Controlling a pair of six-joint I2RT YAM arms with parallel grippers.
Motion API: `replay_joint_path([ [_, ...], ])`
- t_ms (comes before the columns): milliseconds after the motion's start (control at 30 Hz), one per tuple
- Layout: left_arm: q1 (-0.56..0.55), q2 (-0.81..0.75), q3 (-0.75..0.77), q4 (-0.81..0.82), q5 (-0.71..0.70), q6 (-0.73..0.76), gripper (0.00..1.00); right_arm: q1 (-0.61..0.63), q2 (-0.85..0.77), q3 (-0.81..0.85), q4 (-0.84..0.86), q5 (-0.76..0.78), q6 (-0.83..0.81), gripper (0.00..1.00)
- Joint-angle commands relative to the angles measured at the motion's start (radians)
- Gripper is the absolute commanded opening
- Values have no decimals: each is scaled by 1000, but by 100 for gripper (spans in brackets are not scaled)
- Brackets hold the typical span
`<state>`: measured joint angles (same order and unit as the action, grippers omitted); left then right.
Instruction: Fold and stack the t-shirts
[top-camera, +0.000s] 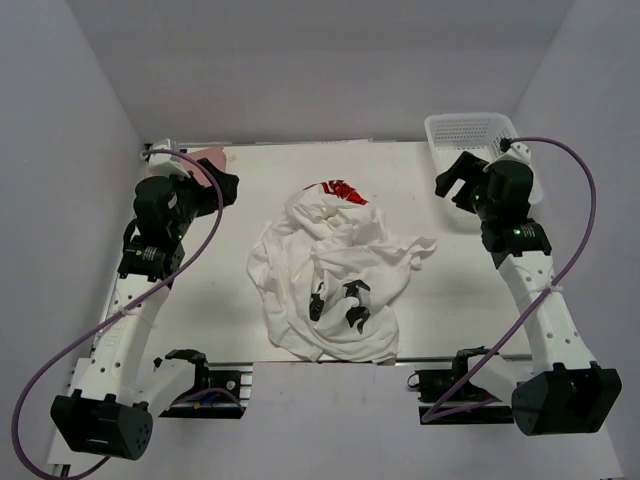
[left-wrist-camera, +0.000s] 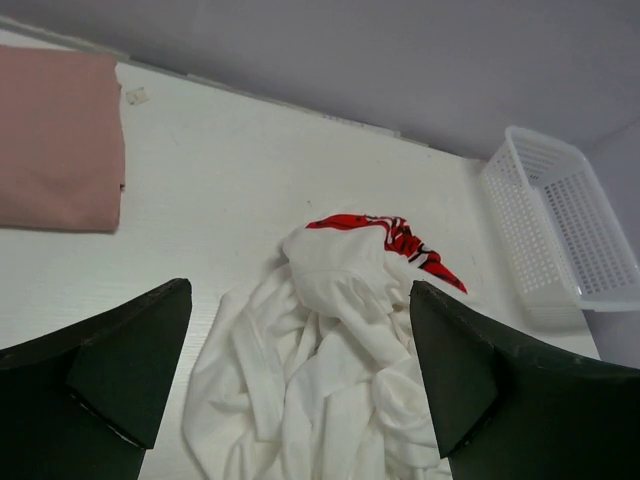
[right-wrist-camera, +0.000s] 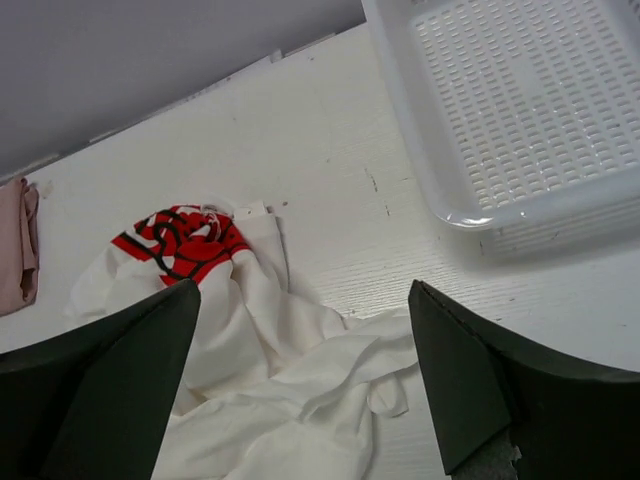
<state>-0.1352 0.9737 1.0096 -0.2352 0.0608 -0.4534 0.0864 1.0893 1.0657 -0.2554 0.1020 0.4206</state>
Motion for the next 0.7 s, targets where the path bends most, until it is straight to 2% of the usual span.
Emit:
replay_joint_path([
  [0, 2, -13, 34, -90, -24, -5, 100, -1, -23, 17, -10, -68, 4, 90],
  [167, 2, -13, 14, -121, 2, 4, 100, 3, -35, -24, 15, -129, 15, 90],
  [233, 2, -3, 14, -130, 11, 4, 100, 4, -20, -24, 5, -160, -49, 90],
  [400, 2, 66, 14, -130, 53, 4, 100, 22, 58, 34, -96, -237, -140, 90],
  [433, 2, 66, 14, -130, 65, -5, 100, 39, 69, 60, -155, -290, -167, 90],
  [467, 2, 83, -9, -130, 86, -5, 100, 70, 96, 74, -172, -336, -216, 90],
  [533, -7, 117, -19, -130, 100, -5, 100, 119, 112, 73, -203, -364, -215, 90],
  [567, -7, 131, -34, -130, 100, -5, 100, 209, 141, 65, -211, -360, -201, 90],
  [633, -17, 183, -43, -130, 111, -5, 100, 277, 164, 44, -220, -355, -177, 90],
  [667, -17, 204, -31, -156, 120, -5, 100, 379, 191, 12, -216, -360, -171, 90],
])
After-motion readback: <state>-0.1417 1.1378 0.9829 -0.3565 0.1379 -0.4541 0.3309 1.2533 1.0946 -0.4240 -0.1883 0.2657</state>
